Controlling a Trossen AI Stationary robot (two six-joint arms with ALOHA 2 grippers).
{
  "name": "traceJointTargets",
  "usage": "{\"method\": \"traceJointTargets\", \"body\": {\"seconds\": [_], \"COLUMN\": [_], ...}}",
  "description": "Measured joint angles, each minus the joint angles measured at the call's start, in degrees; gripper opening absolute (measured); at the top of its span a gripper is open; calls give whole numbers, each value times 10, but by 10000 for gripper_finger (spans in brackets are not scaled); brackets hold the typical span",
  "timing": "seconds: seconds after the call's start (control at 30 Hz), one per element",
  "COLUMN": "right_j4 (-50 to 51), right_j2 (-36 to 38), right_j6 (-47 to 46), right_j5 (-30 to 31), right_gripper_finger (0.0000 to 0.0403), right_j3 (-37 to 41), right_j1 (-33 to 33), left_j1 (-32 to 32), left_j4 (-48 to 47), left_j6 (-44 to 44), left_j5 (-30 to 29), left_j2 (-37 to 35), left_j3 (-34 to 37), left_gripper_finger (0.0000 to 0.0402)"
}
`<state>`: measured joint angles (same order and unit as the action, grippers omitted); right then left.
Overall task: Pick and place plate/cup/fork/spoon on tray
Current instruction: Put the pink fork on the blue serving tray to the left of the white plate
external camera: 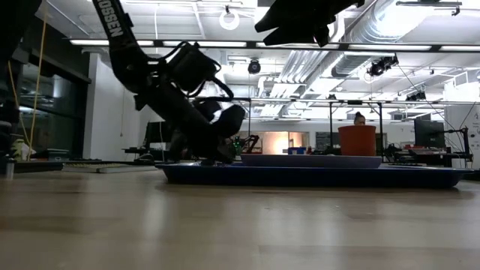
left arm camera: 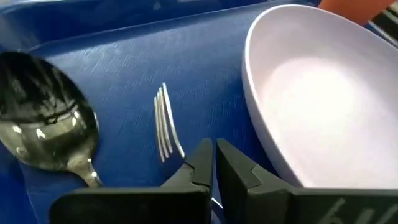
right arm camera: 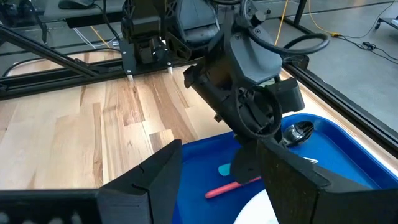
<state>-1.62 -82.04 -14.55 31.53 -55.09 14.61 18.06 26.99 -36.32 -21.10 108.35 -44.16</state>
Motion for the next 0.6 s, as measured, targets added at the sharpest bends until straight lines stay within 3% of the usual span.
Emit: {"method": "traceJointTargets", "body": {"seconds": [0.6], "right_j4": [1], "right_j2": [0], "right_j6": [-5], "right_j5": [-1], "right_gripper_finger": [201], "right_j3": [0], "right_j1": [0], "left_j1": [-4], "left_j4": [-20], "left_j6": [46], "left_j5": [-95], "left_j2": [-5], "left_j3": [-10], "left_gripper_finger": [0]}}
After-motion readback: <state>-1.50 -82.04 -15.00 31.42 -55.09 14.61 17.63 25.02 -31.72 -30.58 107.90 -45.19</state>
